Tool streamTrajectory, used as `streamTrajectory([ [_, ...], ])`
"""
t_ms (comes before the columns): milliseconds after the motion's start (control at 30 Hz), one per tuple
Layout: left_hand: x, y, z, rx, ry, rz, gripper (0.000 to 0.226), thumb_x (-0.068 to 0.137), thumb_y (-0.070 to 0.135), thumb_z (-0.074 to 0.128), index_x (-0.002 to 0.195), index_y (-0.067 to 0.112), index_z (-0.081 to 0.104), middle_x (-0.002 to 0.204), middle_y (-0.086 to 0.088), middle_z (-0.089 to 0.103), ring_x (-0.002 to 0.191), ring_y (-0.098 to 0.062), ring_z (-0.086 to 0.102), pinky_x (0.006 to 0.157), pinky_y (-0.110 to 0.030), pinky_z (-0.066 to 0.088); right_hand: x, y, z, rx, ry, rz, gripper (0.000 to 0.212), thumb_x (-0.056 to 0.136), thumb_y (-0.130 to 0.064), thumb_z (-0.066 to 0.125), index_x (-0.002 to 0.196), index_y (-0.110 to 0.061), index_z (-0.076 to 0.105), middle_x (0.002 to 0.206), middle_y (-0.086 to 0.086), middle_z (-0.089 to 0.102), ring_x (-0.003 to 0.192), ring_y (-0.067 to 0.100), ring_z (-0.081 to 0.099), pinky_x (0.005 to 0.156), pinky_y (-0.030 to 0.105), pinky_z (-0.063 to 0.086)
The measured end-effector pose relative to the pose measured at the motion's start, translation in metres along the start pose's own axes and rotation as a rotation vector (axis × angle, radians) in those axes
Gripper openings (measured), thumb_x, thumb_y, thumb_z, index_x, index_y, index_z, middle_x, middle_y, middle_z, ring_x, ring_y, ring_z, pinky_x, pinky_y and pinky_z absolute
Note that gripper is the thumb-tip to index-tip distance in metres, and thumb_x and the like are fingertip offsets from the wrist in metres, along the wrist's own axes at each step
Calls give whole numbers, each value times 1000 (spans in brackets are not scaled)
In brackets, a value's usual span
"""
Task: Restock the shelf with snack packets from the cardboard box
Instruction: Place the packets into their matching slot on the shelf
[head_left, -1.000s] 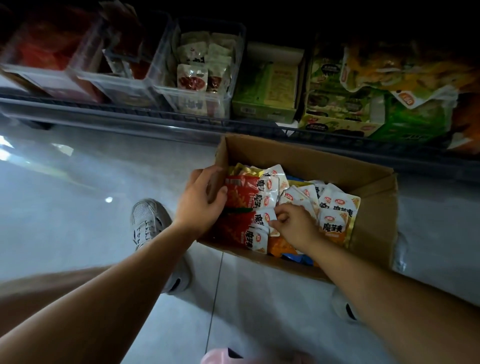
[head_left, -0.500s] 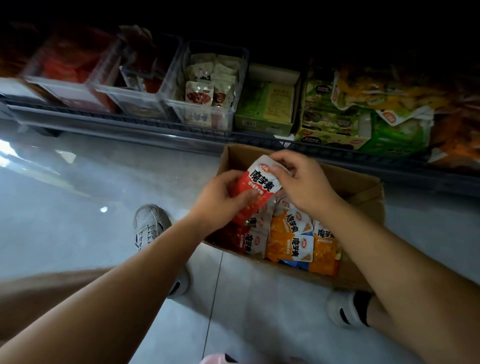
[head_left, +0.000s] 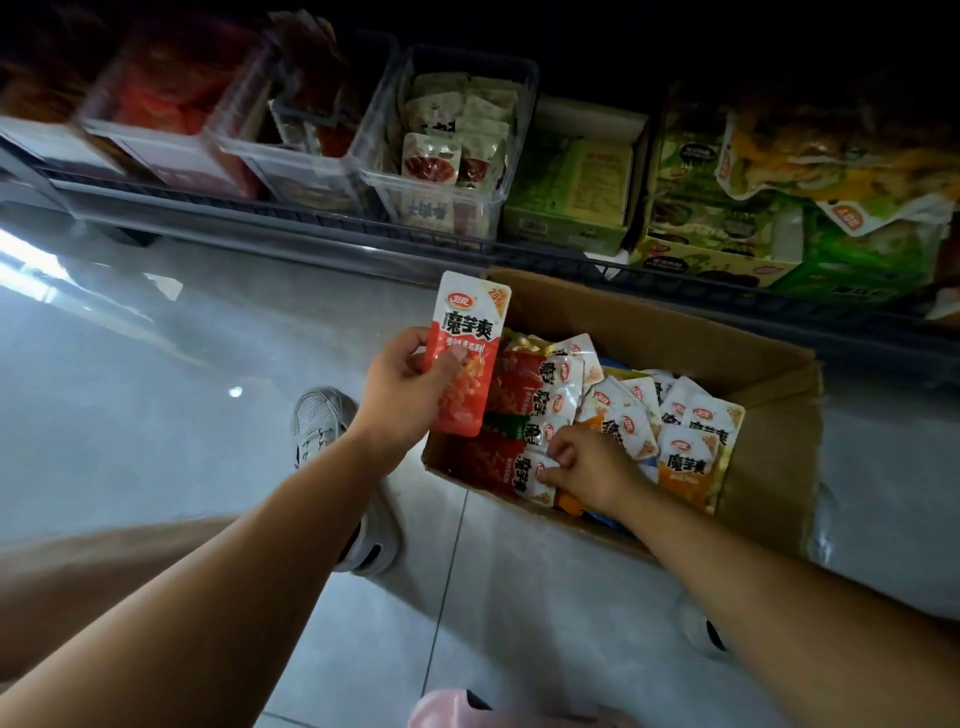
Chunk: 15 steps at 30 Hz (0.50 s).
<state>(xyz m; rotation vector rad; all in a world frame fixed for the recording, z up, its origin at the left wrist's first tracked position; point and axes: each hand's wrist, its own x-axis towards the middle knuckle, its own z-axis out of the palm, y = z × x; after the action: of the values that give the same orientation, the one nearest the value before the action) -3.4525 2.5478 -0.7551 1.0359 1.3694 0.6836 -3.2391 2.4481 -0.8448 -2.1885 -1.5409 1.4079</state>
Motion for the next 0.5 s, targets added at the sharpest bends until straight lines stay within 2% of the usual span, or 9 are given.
streamTrajectory([
  [133,2,-3,-2,-37,5,-19,26,99,30,67,121,17,64,106,-2,78,92,-18,78,70,-29,62,5,5,5,6,35,19,27,80,-25,83,77,-29,56,78,-3,64,78,17,62,75,36,54],
  [200,2,-3,-2,-33,-1,-21,27,99,31,66,122,17,64,107,-1,78,92,-16,77,69,-27,62,5,7,4,33,19,26,24,82,-21,81,77,-27,58,76,-2,64,77,18,63,76,37,55],
  [267,2,-2,-2,-34,-7,-20,26,99,31,66,122,18,64,106,0,78,91,-15,77,68,-24,61,5,8,-3,49,33,0,18,87,-17,75,82,-24,59,74,-2,63,77,18,62,74,33,53],
  [367,2,-1,-1,-28,-12,-28,26,100,32,65,123,20,62,107,0,77,92,-16,77,70,-28,62,0,4,-29,65,147,-90,11,98,-18,61,89,-24,57,84,-3,63,78,15,61,65,30,45],
  [433,1,0,0,-37,-25,-35,24,101,31,64,122,20,61,107,-1,77,92,-18,77,72,-33,63,-7,-6,-55,77,205,-127,9,102,-21,54,93,-24,53,86,2,63,71,20,59,59,38,45],
  [500,1,4,1,-49,-43,-35,21,102,30,62,121,21,59,106,-2,77,91,-19,78,72,-38,64,-16,-18,-84,88,228,-135,7,103,-24,51,97,-26,53,88,3,64,73,25,62,59,46,51],
])
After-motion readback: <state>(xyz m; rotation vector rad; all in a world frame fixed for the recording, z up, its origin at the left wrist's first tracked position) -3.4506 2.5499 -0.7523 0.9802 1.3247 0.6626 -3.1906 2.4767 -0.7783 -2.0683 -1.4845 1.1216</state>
